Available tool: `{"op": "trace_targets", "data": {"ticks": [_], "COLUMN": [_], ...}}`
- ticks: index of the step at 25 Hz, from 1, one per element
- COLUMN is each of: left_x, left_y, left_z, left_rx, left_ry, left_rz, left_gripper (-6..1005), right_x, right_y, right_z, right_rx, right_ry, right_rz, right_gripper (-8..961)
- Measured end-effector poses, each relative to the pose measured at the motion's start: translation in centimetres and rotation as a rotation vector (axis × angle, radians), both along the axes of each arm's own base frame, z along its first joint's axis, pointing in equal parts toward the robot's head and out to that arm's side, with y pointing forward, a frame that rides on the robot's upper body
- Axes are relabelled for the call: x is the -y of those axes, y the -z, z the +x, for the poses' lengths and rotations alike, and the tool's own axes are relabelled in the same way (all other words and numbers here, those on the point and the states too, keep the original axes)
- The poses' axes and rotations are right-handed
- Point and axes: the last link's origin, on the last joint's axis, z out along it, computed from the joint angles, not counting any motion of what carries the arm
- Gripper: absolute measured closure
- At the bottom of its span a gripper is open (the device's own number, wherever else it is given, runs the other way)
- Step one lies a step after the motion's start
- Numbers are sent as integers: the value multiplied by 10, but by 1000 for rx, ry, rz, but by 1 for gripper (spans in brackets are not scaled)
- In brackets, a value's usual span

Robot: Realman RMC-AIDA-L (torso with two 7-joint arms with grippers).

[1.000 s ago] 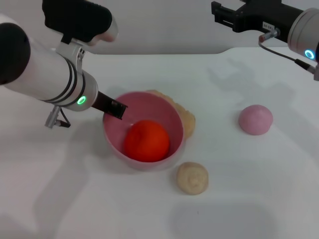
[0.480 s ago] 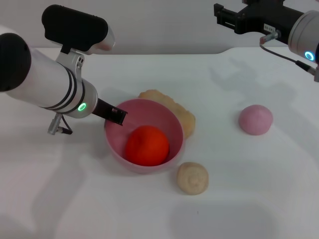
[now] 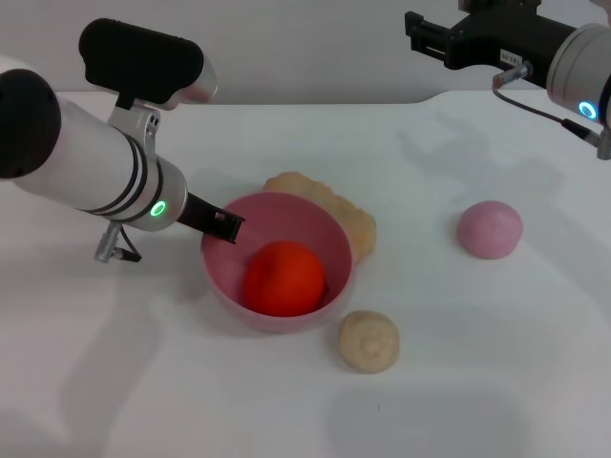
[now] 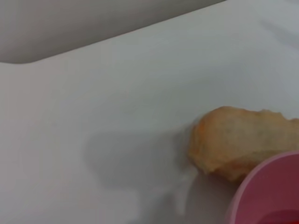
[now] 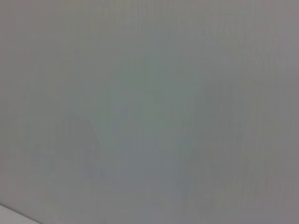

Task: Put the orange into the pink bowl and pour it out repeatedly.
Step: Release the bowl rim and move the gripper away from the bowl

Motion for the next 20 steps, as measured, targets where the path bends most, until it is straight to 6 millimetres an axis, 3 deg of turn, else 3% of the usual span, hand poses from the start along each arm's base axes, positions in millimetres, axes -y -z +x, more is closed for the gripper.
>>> {"op": "trace_targets", "data": {"ticks": [14, 16, 20], "left_x": [-10, -14, -29], "left_y": [0, -2, -18], "left_z": [2, 3, 13], "left_rx": [51, 55, 80], "left_ry": [36, 56, 159], "left_rz": [64, 84, 204], "left_gripper": [901, 655, 570], "right_x": [0, 1, 1], "right_y": [1, 0, -1], "right_z": [0, 0, 0], "right_rx": [17, 24, 48], "right_ry": [-8, -12, -29], "right_rz": [1, 3, 12], "right_gripper": [202, 201, 191]}}
